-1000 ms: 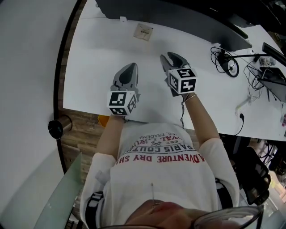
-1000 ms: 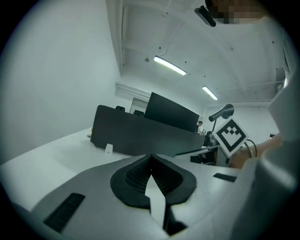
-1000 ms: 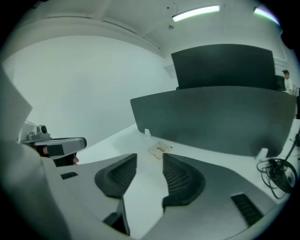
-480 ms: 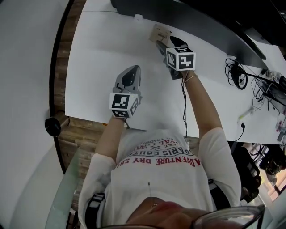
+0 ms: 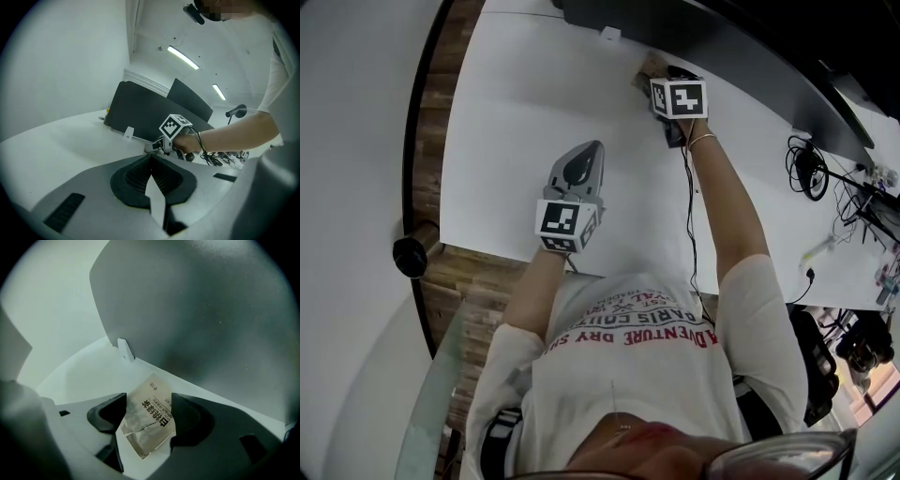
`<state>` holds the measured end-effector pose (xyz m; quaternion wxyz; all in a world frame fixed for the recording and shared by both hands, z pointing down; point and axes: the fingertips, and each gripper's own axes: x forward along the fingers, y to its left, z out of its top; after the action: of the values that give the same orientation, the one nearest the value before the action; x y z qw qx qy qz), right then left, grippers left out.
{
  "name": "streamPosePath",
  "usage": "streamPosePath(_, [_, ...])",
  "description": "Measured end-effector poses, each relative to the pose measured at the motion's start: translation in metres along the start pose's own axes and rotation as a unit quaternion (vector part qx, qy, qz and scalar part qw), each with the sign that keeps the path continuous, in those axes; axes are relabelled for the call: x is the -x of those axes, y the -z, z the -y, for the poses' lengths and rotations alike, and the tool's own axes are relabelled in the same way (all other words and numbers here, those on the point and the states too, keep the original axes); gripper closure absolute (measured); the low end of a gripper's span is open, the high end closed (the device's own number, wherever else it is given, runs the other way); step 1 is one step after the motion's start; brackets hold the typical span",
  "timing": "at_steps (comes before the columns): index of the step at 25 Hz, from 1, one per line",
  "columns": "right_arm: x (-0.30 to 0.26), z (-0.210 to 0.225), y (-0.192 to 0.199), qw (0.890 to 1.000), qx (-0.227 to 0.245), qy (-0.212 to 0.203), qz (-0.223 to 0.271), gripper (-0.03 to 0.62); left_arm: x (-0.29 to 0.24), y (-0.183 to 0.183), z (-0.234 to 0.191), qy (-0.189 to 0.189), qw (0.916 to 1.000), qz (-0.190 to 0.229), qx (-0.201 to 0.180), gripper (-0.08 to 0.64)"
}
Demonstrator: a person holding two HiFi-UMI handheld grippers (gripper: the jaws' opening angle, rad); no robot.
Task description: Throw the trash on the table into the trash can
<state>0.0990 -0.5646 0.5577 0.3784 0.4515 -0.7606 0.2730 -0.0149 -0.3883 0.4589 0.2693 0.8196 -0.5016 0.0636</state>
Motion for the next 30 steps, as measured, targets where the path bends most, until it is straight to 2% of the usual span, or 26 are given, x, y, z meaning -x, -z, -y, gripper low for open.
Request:
streamPosePath(3, [0.002,-0.004,0.002,1.0,0.001,-0.005,-0.001,0.287,0.001,0.002,-0.003,0.001,1.0,0.0,0.005,0.537])
streamPosePath(4, [0.004,-0.006,0.004,1.0,0.001,-0.007,-0.001,0.321,0.001,0.003,-0.002,0.002,1.0,0.0,0.006,0.538])
streamPosePath(5, [0.005,-0.006,0.005,1.0,-0.002,-0.009,-0.001,0.43,0.001,0.004,-0.002,0.003,1.0,0.0,0.007,0.537])
streamPosePath(6, [0.006,-0.005,0.006,1.0,-0.006,-0.009,0.001,0.477,0.0,0.005,-0.001,0.004,1.0,-0.001,0.007,0.537])
streamPosePath(11, [0.011,-0.011,0.013,1.0,-0.004,-0.015,0.005,0.508,-0.001,0.008,0.006,0.012,0.9999,-0.003,0.004,0.538])
streamPosePath(13, [0.014,-0.012,0.02,1.0,0.009,-0.013,-0.003,0.55,0.0,0.008,0.008,0.012,0.9999,0.0,0.0,0.537])
streamPosePath(17, [0.034,-0.023,0.036,0.999,0.033,-0.02,0.003,0.561,0.006,0.003,0.019,0.008,0.9999,0.009,-0.01,0.537])
streamPosePath(23, [0.094,-0.048,0.064,0.997,0.019,-0.06,0.039,0.563,0.031,-0.005,0.056,-0.004,0.9991,0.03,-0.028,0.537])
streamPosePath(30, [0.179,-0.078,0.091,0.988,0.057,-0.114,0.088,0.563,0.081,0.012,0.114,-0.046,0.9963,0.068,-0.024,0.537])
